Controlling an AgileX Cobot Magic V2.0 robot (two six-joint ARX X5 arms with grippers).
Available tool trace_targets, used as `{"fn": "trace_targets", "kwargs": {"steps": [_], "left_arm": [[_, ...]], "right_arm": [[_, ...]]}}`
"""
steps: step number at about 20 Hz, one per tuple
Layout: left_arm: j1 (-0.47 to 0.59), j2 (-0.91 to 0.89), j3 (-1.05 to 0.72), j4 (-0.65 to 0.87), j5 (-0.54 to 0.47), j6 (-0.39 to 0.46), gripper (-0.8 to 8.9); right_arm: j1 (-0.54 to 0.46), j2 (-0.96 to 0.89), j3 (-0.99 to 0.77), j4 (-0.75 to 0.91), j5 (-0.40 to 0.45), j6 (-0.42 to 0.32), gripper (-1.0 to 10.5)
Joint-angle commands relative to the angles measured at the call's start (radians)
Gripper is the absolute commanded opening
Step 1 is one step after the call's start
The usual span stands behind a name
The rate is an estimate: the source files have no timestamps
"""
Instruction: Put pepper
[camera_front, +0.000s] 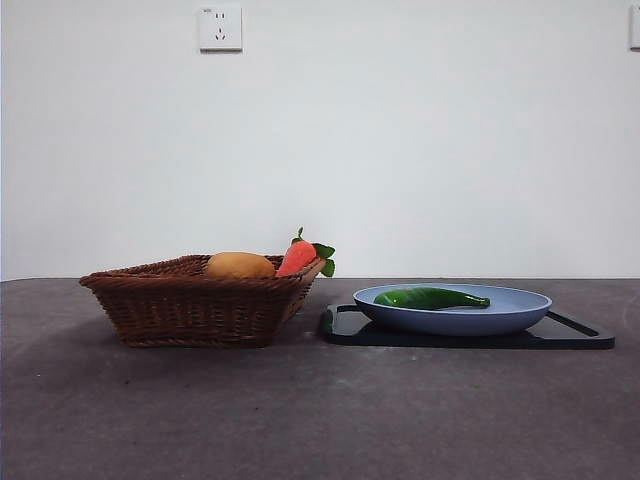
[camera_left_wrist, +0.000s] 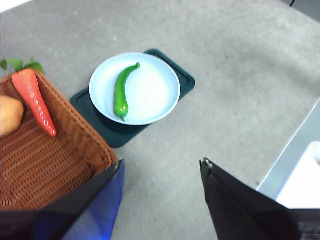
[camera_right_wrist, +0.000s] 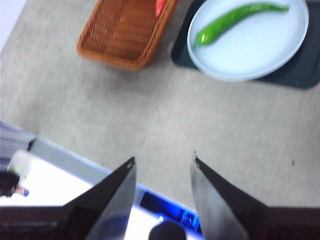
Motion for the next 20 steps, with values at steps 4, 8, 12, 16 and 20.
{"fn": "trace_targets", "kwargs": {"steps": [4, 8, 12, 16, 20], "left_arm": [[-0.009, 0.009, 0.019, -0.039, 0.001, 0.008, 0.08], [-0.009, 0.009, 0.019, -0.046, 0.000, 0.008, 0.06], [-0.009, 0.009, 0.019, -0.038, -0.003, 0.008, 0.06], [-0.009, 0.009, 0.019, -0.026, -0.003, 0.008, 0.06], [-0.009, 0.009, 0.019, 0.010, -0.003, 0.008, 0.06]], "right_arm": [[0.007, 0.003, 0.018, -0.046, -0.001, -0.088, 0.1], [0.007, 0.003, 0.018, -0.044, -0.001, -0.084, 0.1], [0.006, 0.003, 0.018, -0.043, 0.003, -0.086, 0.1], [0.006, 0.003, 0.018, -0.043, 0.003, -0.087, 0.1], [0.006, 0.003, 0.018, -0.043, 0.003, -0.087, 0.1]]}}
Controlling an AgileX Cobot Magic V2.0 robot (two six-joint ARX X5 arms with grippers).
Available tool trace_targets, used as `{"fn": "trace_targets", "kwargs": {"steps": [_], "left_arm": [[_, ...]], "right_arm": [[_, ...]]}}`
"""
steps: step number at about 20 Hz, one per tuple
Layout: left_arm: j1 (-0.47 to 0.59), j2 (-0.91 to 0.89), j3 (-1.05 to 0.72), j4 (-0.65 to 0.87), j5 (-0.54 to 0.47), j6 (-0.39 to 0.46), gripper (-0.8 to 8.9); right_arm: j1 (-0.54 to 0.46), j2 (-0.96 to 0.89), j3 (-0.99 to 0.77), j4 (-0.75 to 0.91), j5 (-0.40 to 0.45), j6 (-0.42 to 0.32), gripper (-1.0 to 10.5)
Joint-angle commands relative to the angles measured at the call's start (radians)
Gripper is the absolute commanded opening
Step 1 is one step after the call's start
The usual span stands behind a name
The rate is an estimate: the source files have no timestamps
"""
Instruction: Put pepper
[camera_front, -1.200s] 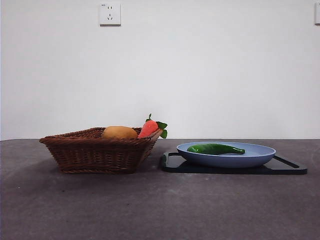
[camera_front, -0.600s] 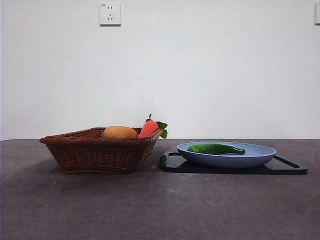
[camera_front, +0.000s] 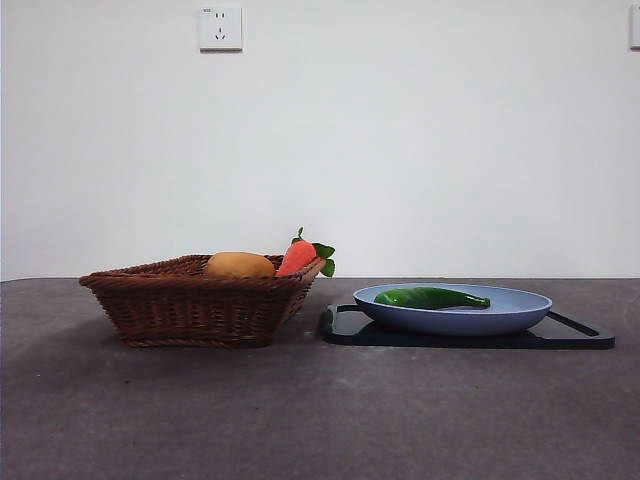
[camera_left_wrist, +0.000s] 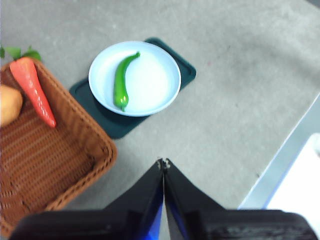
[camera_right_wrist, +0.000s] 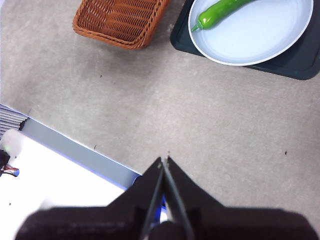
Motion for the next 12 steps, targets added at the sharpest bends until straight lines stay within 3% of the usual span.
{"fn": "trace_targets", "kwargs": {"steps": [1, 4, 7, 12], "left_arm": [[-0.010, 0.009, 0.019, 0.037, -0.001, 0.009, 0.06], [0.021, -0.003, 0.018, 0.105, -0.046, 0.104, 0.07], [0.134, -0.065, 0.017, 0.264, -0.052, 0.179, 0.07], [0.375, -0.257, -0.079, 0.465, -0.050, 0.185, 0.08]], "right_arm": [[0.003, 0.006, 0.018, 0.008, 0.002, -0.011, 0.1], [0.003, 0.006, 0.018, 0.009, 0.002, -0.011, 0.1], [0.003, 0.006, 0.018, 0.009, 0.002, -0.011, 0.1], [0.003, 0.006, 0.018, 0.009, 0.002, -0.011, 0.1]]}}
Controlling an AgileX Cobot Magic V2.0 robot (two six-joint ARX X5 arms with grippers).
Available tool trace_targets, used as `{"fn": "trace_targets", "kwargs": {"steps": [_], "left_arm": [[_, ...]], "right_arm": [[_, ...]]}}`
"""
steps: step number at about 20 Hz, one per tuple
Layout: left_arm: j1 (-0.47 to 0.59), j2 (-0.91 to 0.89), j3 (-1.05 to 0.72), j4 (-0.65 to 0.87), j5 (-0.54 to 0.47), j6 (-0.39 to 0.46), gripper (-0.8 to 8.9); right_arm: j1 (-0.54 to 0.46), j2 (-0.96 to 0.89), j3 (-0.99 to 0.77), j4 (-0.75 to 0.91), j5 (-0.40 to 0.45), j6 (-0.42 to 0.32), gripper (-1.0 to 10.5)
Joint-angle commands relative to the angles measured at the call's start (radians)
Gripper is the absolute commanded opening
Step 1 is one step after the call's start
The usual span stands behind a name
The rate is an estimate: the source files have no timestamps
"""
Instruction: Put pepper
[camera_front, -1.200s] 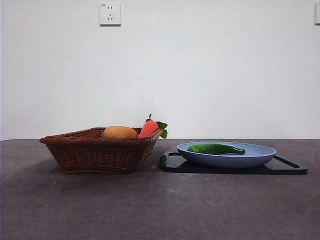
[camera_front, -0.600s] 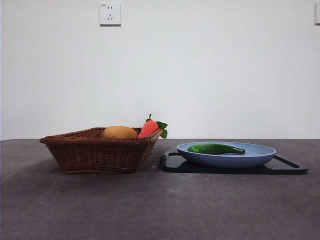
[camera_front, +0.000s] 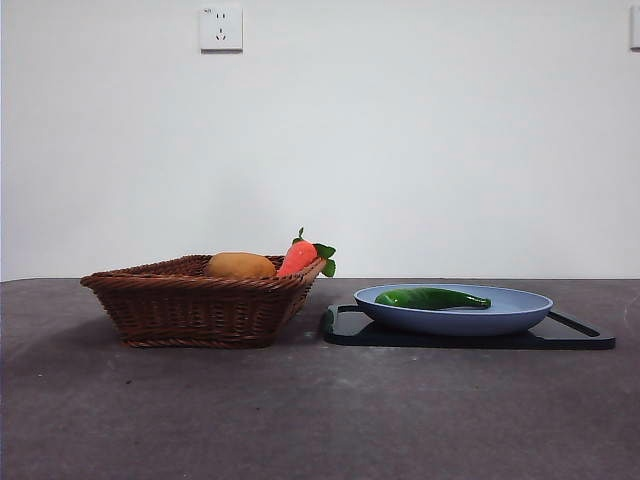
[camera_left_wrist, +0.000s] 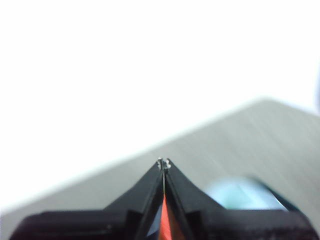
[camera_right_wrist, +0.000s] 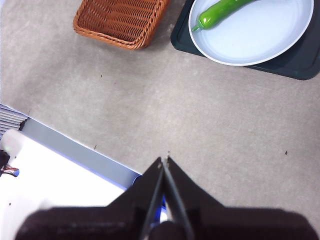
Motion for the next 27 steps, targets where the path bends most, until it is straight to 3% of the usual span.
{"fn": "trace_targets", "kwargs": {"steps": [1, 5, 9, 17, 27], "left_arm": [[0.111, -0.101, -0.115, 0.133, -0.002, 0.018, 0.08], [0.283, -0.350, -0.457, 0.410, -0.010, 0.021, 0.08], [0.375, -0.558, -0.774, 0.537, -0.010, 0.016, 0.08], [0.419, -0.858, -1.199, 0.534, -0.007, -0.116, 0.08], [0.419, -0.927, -1.379, 0.497, -0.006, -0.167, 0.08]], "right_arm": [[0.003, 0.006, 0.018, 0.009, 0.002, -0.011, 0.1], [0.003, 0.006, 0.018, 0.009, 0.002, -0.011, 0.1], [0.003, 0.006, 0.018, 0.009, 0.002, -0.011, 0.1], [0.003, 0.006, 0.018, 0.009, 0.002, -0.011, 0.1], [0.003, 0.006, 0.018, 0.009, 0.002, -0.011, 0.1]]}}
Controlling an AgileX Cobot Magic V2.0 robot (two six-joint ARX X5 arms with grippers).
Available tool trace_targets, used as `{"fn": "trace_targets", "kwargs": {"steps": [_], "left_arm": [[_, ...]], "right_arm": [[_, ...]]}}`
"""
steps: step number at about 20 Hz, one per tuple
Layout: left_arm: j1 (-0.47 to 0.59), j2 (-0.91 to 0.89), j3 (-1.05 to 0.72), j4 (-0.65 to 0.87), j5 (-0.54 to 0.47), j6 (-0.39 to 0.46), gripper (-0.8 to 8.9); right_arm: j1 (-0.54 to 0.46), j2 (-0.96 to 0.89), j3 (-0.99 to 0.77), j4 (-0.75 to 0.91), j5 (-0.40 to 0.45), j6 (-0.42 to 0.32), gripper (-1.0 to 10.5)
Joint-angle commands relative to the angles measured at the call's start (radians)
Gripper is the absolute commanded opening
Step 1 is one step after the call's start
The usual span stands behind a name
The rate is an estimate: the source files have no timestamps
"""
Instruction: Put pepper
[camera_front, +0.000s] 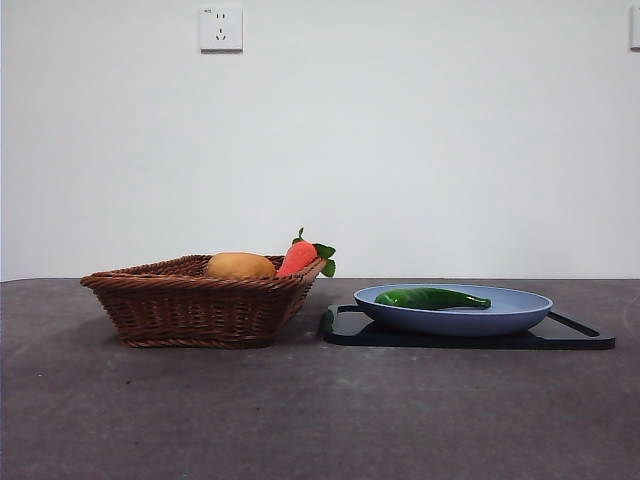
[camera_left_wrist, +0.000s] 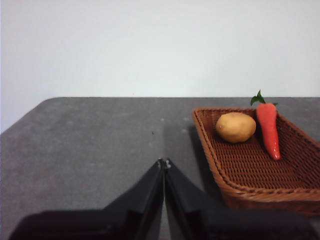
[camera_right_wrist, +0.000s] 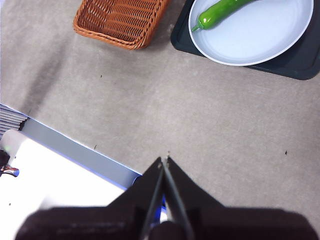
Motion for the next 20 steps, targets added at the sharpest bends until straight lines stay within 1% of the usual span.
{"fn": "trace_targets", "kwargs": {"steps": [1, 7, 9, 20], "left_arm": [[0.003, -0.014, -0.027, -0.011, 0.000, -0.013, 0.08], [0.003, -0.039, -0.039, -0.122, 0.001, -0.017, 0.08], [0.003, -0.039, -0.039, -0.171, 0.001, -0.035, 0.08], [0.003, -0.038, -0.039, -0.165, 0.001, -0.038, 0.08]], "right_arm": [[0.003, 0.006, 0.018, 0.009, 0.002, -0.011, 0.1], [0.003, 0.006, 0.018, 0.009, 0.002, -0.011, 0.1], [0.003, 0.006, 0.018, 0.009, 0.002, -0.011, 0.1], [0.003, 0.006, 0.018, 0.009, 0.002, -0.011, 0.1]]}}
